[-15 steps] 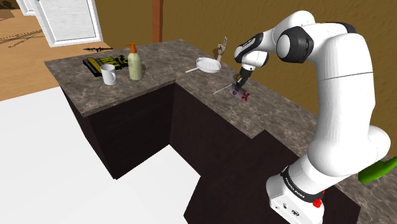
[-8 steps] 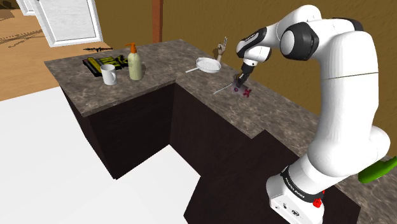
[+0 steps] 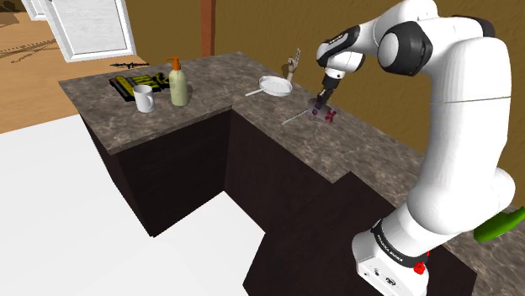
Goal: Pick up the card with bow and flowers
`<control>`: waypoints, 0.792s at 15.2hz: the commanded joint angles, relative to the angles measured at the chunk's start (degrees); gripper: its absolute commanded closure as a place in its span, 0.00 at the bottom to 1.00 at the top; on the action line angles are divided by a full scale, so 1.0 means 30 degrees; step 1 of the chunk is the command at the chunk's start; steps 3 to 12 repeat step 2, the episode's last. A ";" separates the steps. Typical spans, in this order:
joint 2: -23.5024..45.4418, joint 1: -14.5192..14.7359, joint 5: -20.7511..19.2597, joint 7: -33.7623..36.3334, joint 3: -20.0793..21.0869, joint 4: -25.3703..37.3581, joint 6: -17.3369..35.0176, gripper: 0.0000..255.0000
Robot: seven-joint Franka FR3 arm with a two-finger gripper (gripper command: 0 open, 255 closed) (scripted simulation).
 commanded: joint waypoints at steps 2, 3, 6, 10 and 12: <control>-0.0192 0.0022 -0.0077 0.0022 -0.0060 0.0008 -0.0195 1.00; -0.0192 0.0022 -0.0077 0.0022 -0.0060 0.0008 -0.0195 1.00; -0.0192 0.0022 -0.0077 0.0022 -0.0060 0.0008 -0.0195 1.00; -0.0192 0.0022 -0.0077 0.0022 -0.0060 0.0008 -0.0195 1.00; -0.0192 0.0022 -0.0077 0.0022 -0.0060 0.0008 -0.0195 1.00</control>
